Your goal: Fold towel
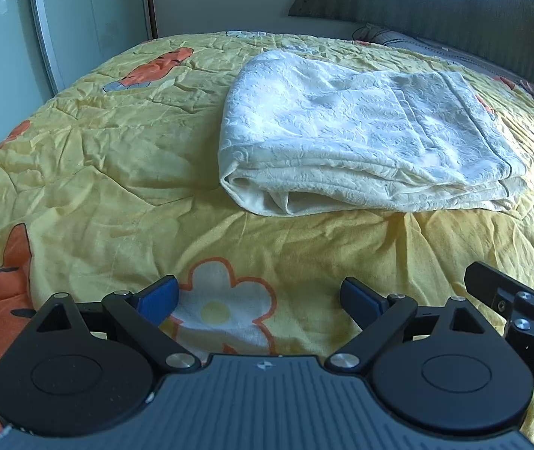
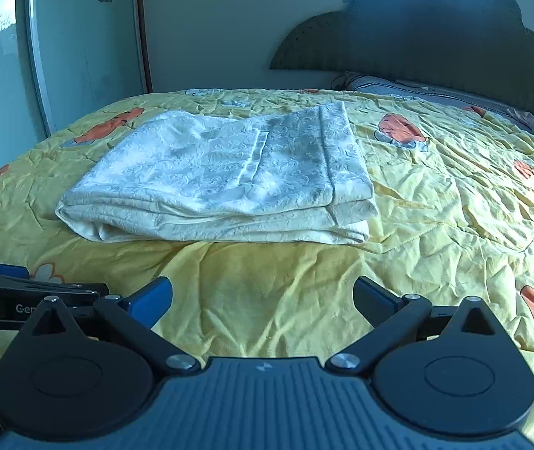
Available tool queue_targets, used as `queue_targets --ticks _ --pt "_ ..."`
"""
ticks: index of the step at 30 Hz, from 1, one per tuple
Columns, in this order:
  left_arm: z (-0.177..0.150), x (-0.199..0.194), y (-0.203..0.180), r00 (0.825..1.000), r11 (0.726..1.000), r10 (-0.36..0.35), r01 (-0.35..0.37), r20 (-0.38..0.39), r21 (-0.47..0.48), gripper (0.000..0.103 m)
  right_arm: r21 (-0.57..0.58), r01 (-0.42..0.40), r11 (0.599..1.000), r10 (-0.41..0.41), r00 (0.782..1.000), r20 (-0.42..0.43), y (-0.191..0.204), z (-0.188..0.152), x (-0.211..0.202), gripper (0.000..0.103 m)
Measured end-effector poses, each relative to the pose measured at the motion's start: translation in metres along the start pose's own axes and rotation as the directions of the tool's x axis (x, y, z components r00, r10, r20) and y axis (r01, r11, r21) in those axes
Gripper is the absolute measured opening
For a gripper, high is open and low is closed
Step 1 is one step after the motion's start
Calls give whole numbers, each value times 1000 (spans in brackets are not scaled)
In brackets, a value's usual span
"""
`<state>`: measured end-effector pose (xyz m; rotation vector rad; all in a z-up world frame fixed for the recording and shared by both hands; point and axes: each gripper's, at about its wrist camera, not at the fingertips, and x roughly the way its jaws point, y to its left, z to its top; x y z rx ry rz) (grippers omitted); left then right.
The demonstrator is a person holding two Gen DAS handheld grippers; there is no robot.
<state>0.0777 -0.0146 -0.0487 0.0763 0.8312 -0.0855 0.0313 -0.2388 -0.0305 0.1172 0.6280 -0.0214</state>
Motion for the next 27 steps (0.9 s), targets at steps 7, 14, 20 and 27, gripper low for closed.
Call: queue_targets --ticks 7,14,20,27 --pt "-5 1 -3 999 1000 11 -11 42 2 98 9 -20 1000 20 1000 -5 -2 -3 3 103" --pt "-6 -1 -3 998 1000 20 -21 55 14 99 -15 -19 1000 19 1000 1 -3 -3 0 103" --pt "-8 0 3 997 999 45 -46 67 16 100 14 -13 1000 13 1000 -7 -17 -6 4 103" --pt "-13 0 2 994 998 56 -58 95 20 103 38 -21 999 22 999 -42 -25 -14 12 103"
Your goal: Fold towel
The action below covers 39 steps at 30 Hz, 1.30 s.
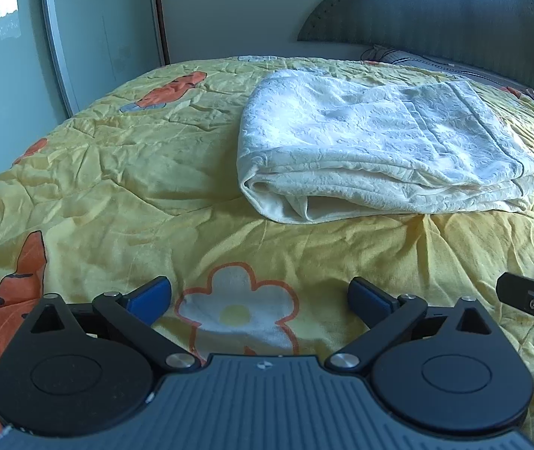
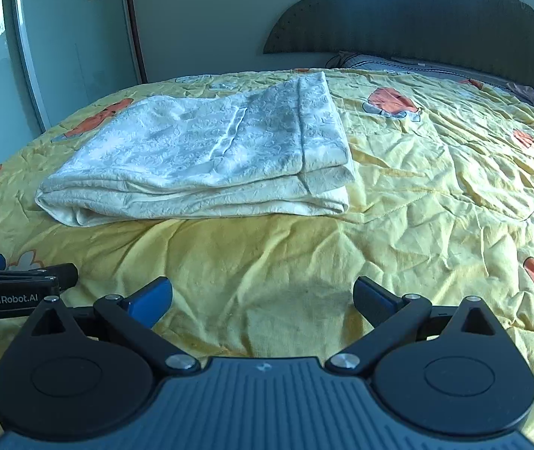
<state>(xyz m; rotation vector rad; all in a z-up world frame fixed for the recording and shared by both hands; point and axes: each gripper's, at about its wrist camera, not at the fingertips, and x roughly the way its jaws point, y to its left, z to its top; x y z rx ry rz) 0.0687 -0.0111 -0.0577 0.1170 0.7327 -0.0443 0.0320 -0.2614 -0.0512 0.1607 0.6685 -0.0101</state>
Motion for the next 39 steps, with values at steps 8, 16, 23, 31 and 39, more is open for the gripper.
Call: queue_targets --ticks 8,16,23,31,39 --pt "-1 1 3 1000 1000 -14 14 4 -16 103 -12 1 1000 -1 1000 -2 1 -3 2 103" --pt "-2 1 4 1000 1000 -18 18 6 -22 103 -33 8 999 -8 1000 -6 3 -5 4 103" --pt "-3 1 3 1000 999 -18 18 8 -30 103 -32 7 999 -7 1000 -5 3 -5 4 103" --pt "-3 1 4 1000 999 -25 25 7 -36 103 -41 11 999 -11 1000 -7 4 -4 4 103" --pt "-3 1 5 999 999 -36 36 10 -33 103 -22 -4 1000 4 1000 9 1 -4 1 103"
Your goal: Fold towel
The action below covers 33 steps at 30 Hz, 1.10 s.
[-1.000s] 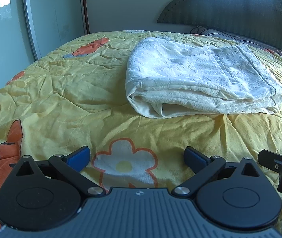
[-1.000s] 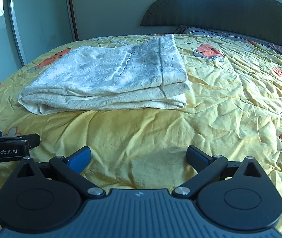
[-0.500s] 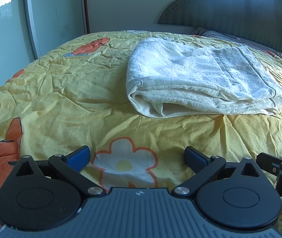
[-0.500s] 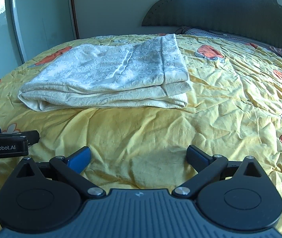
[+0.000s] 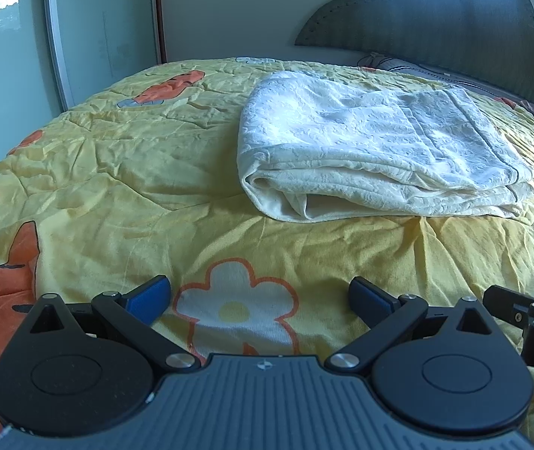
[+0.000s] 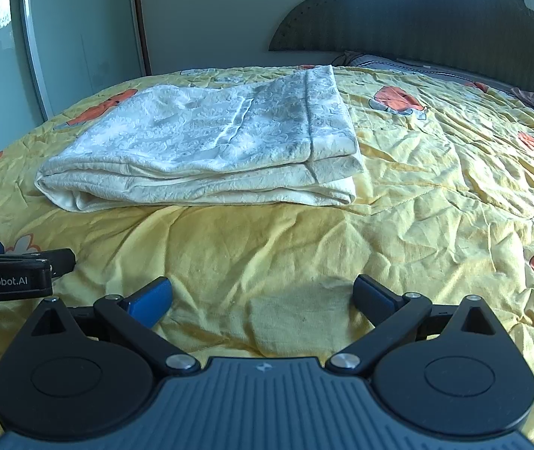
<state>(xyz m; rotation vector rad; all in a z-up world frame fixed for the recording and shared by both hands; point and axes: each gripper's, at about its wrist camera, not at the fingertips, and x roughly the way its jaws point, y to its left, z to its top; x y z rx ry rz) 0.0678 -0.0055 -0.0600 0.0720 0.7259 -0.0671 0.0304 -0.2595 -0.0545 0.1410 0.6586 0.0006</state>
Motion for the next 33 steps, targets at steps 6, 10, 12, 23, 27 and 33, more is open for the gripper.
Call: queue_targets --ticks 6,10,12,23,27,33 --pt "-1 -1 1 1000 1000 -5 5 2 2 103 -7 3 1000 -3 1000 23 0 8 -2 103" --pt "-1 -1 0 1000 1000 -5 5 2 3 103 -7 5 1000 -5 1000 7 -2 9 4 103" --pt "-1 -1 0 1000 1000 -5 5 2 3 103 0 1 1000 -1 1000 -5 -3 7 6 103" --pt "-1 -1 0 1000 1000 -5 5 2 2 103 -18 9 1000 -10 1000 -8 -1 2 7 103" --pt "-1 -1 0 1000 1000 -5 5 2 2 103 -19 10 1000 -10 1000 -8 -1 1 7 103" --pt "-1 -1 0 1000 1000 -4 4 2 3 103 -35 19 999 -19 1000 -12 1 1 7 103"
